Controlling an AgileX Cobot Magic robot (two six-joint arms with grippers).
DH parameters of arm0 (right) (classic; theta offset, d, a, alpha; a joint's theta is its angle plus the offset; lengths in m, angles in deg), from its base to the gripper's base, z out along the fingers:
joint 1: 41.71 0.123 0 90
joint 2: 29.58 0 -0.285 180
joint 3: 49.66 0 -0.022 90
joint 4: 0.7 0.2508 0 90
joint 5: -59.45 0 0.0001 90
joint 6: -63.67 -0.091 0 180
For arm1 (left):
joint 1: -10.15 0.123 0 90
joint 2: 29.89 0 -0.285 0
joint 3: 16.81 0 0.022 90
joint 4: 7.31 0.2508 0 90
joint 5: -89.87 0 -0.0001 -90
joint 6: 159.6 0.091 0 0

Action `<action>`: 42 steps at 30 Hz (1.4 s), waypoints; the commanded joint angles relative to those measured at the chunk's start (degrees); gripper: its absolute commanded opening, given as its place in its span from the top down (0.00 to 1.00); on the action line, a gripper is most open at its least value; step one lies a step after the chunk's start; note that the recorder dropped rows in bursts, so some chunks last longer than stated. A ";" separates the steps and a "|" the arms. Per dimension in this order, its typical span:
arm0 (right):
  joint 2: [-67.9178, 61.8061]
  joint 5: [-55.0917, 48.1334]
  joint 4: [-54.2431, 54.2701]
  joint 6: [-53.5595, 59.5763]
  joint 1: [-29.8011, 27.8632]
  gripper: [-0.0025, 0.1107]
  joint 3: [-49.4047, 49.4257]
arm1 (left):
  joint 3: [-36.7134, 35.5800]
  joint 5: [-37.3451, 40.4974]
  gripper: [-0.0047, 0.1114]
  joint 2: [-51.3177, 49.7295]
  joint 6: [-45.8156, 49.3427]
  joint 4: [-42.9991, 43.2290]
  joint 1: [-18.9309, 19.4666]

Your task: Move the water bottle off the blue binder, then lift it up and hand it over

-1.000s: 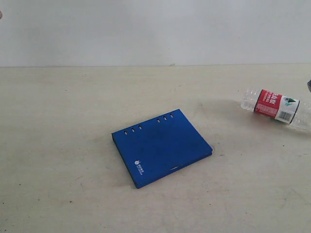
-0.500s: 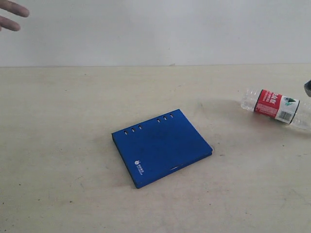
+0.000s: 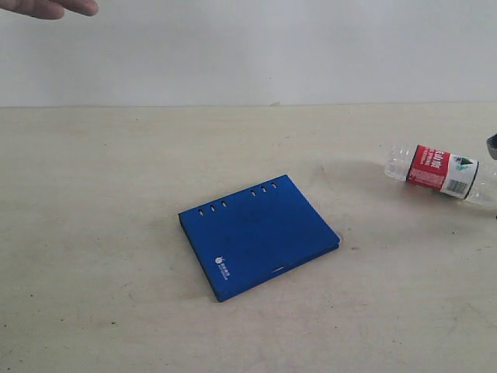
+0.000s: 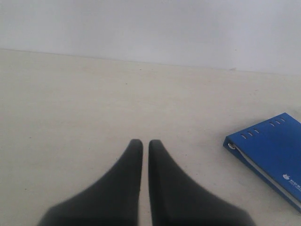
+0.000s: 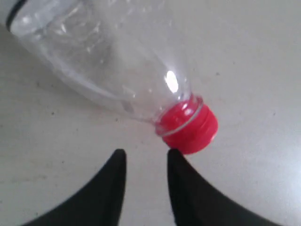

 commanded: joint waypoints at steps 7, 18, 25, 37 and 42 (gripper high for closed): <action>6.91 0.00 -0.17 7.68 1.77 0.48 0.15 | -0.14 -0.50 0.92 0.21 0.23 0.27 -0.15; -0.07 -3.72 -1.39 14.18 1.77 0.48 -2.25 | -0.14 -0.50 0.92 0.21 0.23 0.27 -0.15; -0.44 -3.27 -4.84 14.18 1.53 0.48 -4.79 | -0.14 -0.50 0.92 0.21 0.23 0.27 -0.15; -7.69 -3.33 -5.36 10.85 -0.21 0.48 -7.64 | -0.14 -0.50 0.92 0.21 0.23 0.27 -0.15; -8.06 -4.97 -2.44 9.99 -0.21 0.59 -7.64 | -0.14 -0.50 0.92 0.21 0.23 0.27 -0.15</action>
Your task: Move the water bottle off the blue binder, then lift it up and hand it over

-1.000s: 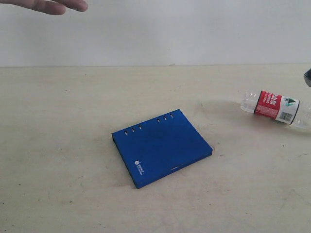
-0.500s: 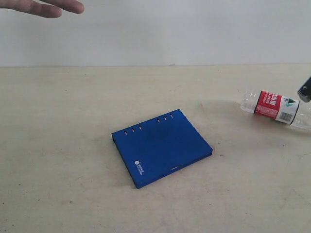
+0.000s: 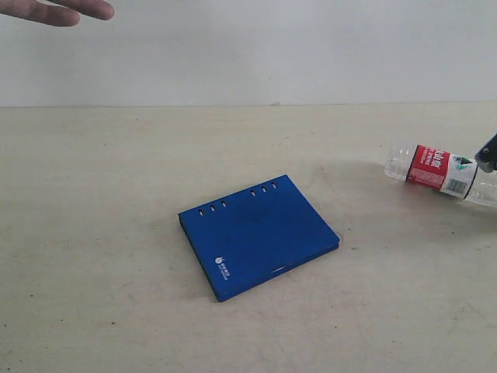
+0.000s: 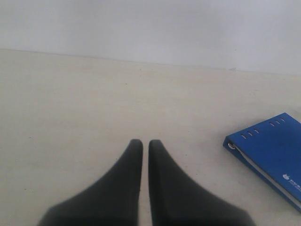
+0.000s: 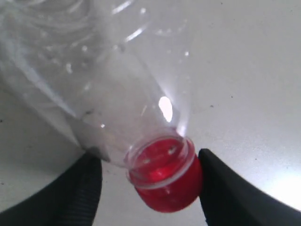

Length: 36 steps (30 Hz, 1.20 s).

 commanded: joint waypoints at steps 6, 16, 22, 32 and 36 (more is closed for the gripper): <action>1.91 -2.08 3.14 -1.11 -0.08 0.98 -0.15 | -0.14 -0.50 0.92 0.21 0.23 0.27 -0.15; 14.15 -2.06 19.61 -1.57 -0.08 0.98 -0.15 | -0.14 -0.50 0.92 0.21 0.23 0.27 -0.15; 20.23 -3.15 28.81 -1.37 -0.08 0.98 -0.15 | -0.14 -0.50 0.92 0.21 0.23 0.27 -0.15; 21.86 -1.42 33.14 -1.19 -0.08 0.98 -0.15 | -0.14 -0.50 0.92 0.21 0.23 0.27 -0.15; 21.99 1.04 36.84 -1.19 -0.08 0.98 -0.15 | -0.14 -0.50 0.92 0.21 0.23 0.27 -0.15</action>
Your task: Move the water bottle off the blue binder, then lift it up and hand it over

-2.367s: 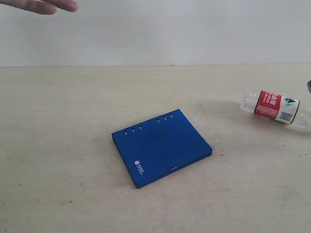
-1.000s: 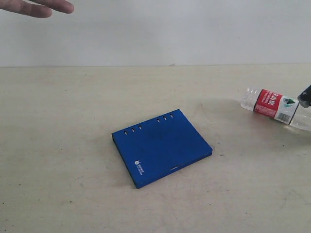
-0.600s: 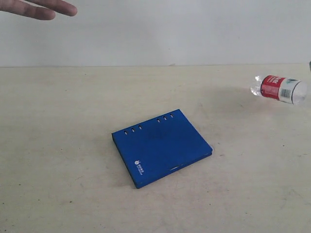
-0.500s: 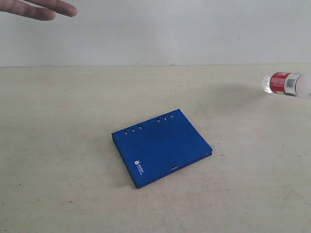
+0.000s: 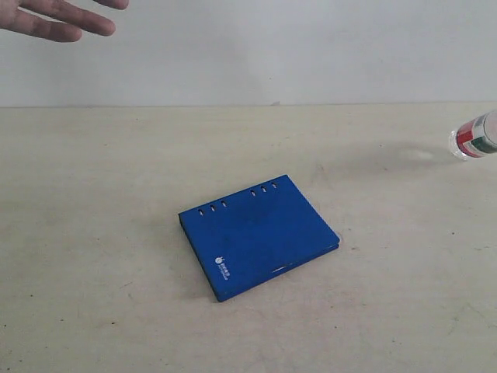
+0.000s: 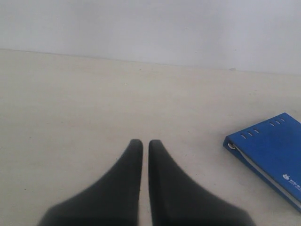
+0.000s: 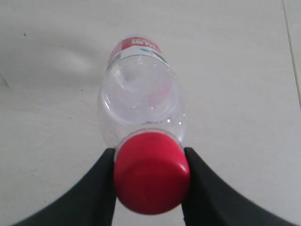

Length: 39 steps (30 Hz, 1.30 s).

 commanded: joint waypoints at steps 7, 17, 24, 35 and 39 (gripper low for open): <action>0.97 5.27 4.20 0.06 -0.08 0.98 -0.16 | -0.14 -0.50 0.92 0.21 0.23 0.27 -0.15; 0.97 7.24 5.16 0.06 -0.08 0.69 -0.16 | -0.14 -0.50 0.92 0.21 0.23 0.27 -0.15; 0.97 9.38 5.56 0.06 -0.08 0.61 -0.16 | -0.14 -0.50 0.92 0.21 0.23 0.27 -0.15; 3.81 10.88 8.11 0.06 0.03 0.58 -4.69 | -0.14 -0.50 0.92 0.21 0.23 0.27 -0.15; 8.44 7.89 8.95 0.06 3.58 0.58 -7.30 | -0.14 -0.50 0.92 0.21 0.23 0.27 -0.15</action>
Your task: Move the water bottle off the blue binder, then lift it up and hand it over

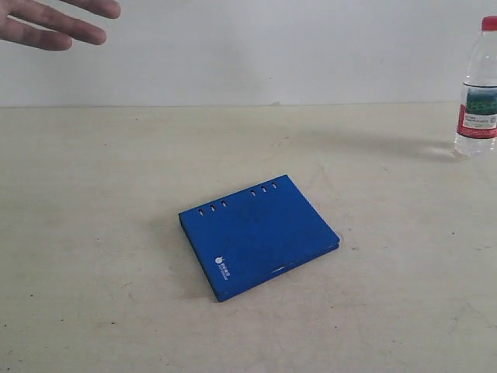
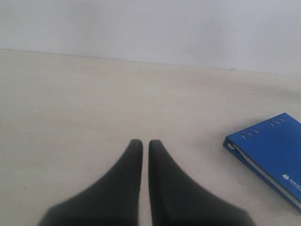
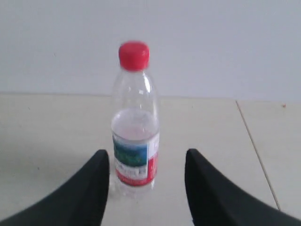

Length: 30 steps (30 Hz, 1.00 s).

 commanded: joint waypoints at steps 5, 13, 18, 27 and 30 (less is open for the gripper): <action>7.70 -25.14 2.27 5.97 20.50 0.59 -1.58 | -0.14 -0.50 0.92 0.21 0.23 0.27 -0.15; 7.70 -23.13 14.85 4.39 39.69 0.59 13.92 | -0.14 -0.50 0.92 0.21 0.23 0.27 -0.15; 7.70 -17.86 18.09 4.39 41.88 0.59 22.45 | -0.14 -0.50 0.92 0.21 0.23 0.27 -0.15; 7.70 -11.98 24.38 4.15 41.88 0.59 24.84 | -0.14 -0.50 0.92 0.21 0.23 0.27 -0.15; 7.70 -7.00 33.33 4.15 41.88 0.59 24.84 | -0.14 -0.50 0.92 0.21 0.23 0.27 -0.15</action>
